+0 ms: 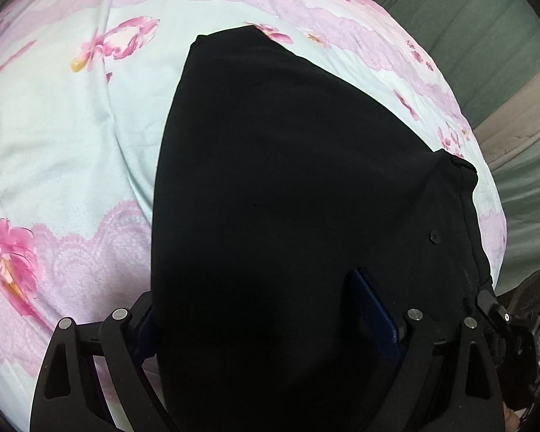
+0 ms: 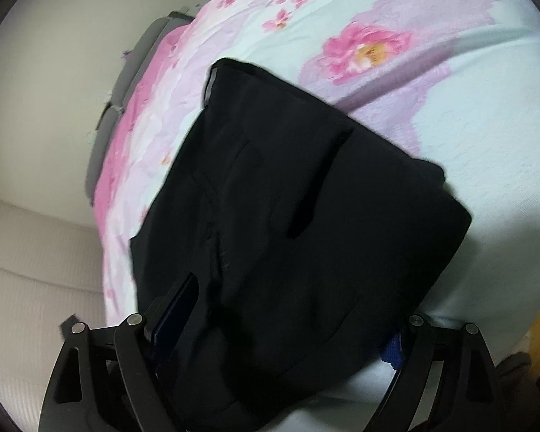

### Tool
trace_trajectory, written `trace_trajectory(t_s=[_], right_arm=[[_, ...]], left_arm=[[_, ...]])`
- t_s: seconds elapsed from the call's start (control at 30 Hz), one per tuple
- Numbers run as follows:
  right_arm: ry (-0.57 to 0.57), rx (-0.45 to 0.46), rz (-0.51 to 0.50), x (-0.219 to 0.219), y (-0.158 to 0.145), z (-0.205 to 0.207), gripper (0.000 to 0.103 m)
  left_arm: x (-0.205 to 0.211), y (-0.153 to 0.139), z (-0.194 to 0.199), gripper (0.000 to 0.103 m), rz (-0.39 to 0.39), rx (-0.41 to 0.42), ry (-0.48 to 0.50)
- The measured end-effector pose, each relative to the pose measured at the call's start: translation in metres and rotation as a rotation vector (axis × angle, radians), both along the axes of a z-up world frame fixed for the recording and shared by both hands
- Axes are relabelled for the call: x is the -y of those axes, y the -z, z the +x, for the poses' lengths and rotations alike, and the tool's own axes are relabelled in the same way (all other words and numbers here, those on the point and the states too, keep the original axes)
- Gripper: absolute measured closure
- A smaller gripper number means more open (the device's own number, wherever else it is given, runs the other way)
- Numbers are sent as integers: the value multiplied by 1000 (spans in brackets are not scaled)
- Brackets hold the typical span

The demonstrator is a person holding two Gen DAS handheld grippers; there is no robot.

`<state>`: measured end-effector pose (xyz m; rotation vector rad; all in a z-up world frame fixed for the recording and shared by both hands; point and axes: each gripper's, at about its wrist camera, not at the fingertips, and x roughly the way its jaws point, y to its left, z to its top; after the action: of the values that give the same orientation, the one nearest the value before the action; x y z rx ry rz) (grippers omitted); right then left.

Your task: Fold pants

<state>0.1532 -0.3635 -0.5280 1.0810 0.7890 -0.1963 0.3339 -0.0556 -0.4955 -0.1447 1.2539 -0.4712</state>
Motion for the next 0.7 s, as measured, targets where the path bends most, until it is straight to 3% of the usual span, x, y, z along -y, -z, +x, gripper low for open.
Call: trace_trajectory(t_s=[0.13, 0.33, 0.47, 0.6, 0.7], right_arm=[[-72, 13, 10, -12, 0, 9, 17], [17, -19, 82, 5, 23, 16, 44], [-34, 2, 47, -3, 1, 24, 63], [-76, -43, -14, -10, -1, 38, 63], [-54, -79, 53, -1, 18, 46, 69]], left_arm=[[4, 2, 0, 17, -6, 0, -8], [7, 3, -2, 34, 23, 17, -21], [-5, -1, -10, 66, 56, 38, -40], [-2, 0, -11, 78, 83, 45, -46], [-3, -5, -11, 86, 75, 53, -38]])
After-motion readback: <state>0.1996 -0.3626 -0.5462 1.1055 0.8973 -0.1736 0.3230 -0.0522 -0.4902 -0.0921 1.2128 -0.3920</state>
